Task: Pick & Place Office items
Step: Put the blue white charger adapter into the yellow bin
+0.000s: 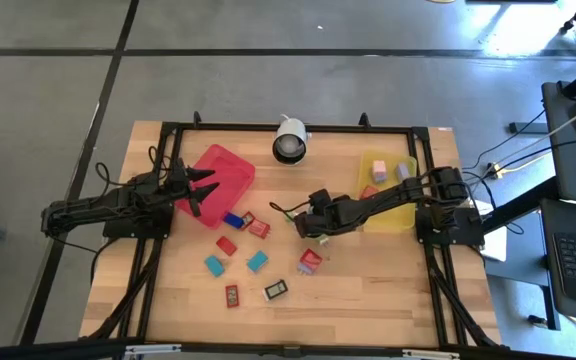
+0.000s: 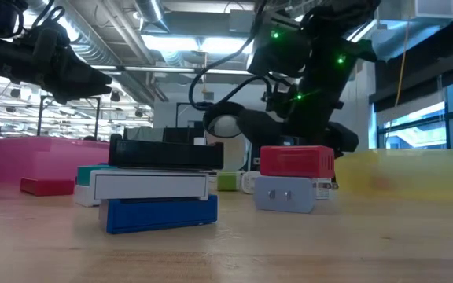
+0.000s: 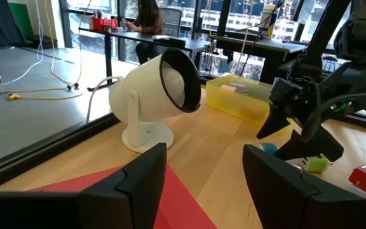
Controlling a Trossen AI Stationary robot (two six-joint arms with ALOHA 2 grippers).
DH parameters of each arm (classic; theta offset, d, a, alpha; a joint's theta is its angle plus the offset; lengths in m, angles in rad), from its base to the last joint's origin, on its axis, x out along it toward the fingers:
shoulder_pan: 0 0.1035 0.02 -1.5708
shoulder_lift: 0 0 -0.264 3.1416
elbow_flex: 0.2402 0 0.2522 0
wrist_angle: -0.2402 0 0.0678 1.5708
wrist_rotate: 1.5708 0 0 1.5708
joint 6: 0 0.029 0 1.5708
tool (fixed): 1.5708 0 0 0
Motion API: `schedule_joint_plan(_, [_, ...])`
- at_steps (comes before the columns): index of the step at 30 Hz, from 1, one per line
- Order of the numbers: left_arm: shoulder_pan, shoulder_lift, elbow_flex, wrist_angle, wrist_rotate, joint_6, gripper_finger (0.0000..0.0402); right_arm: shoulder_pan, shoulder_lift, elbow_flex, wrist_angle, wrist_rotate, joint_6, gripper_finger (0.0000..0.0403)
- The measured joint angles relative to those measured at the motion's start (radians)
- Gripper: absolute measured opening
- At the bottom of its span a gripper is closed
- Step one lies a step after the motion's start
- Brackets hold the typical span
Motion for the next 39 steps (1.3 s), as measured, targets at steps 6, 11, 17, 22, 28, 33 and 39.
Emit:
schedule_joint_plan(6, [0.000, 0.000, 0.000, 0.000, 0.000, 0.000, 0.0204, 0.000, 0.000, 0.000, 0.003, 0.003, 0.036, 0.0353])
schedule_joint_plan(11, [0.000, 0.000, 0.000, 0.000, 0.000, 0.000, 0.0204, 0.000, 0.000, -0.001, 0.008, -0.001, 0.033, 0.0305])
schedule_joint_plan(17, [0.000, 0.000, 0.000, 0.000, 0.000, 0.000, 0.0205, 0.001, 0.000, -0.001, 0.022, -0.001, 0.032, 0.0238])
schedule_joint_plan(22, [0.000, 0.000, 0.000, 0.000, 0.000, 0.000, 0.0203, 0.001, 0.000, -0.001, 0.035, -0.005, 0.032, 0.0181])
schedule_joint_plan(28, [0.000, 0.000, 0.000, 0.000, 0.000, 0.000, 0.0205, 0.005, 0.000, -0.001, 0.059, -0.023, 0.032, 0.0123])
schedule_joint_plan(33, [0.000, 0.000, 0.000, 0.000, 0.000, 0.000, 0.0203, 0.013, 0.000, -0.001, 0.062, -0.021, 0.049, 0.0124])
schedule_joint_plan(39, [0.000, 0.000, 0.000, 0.000, 0.000, 0.000, 0.0205, 0.030, 0.000, -0.002, 0.055, 0.035, 0.078, 0.0137])
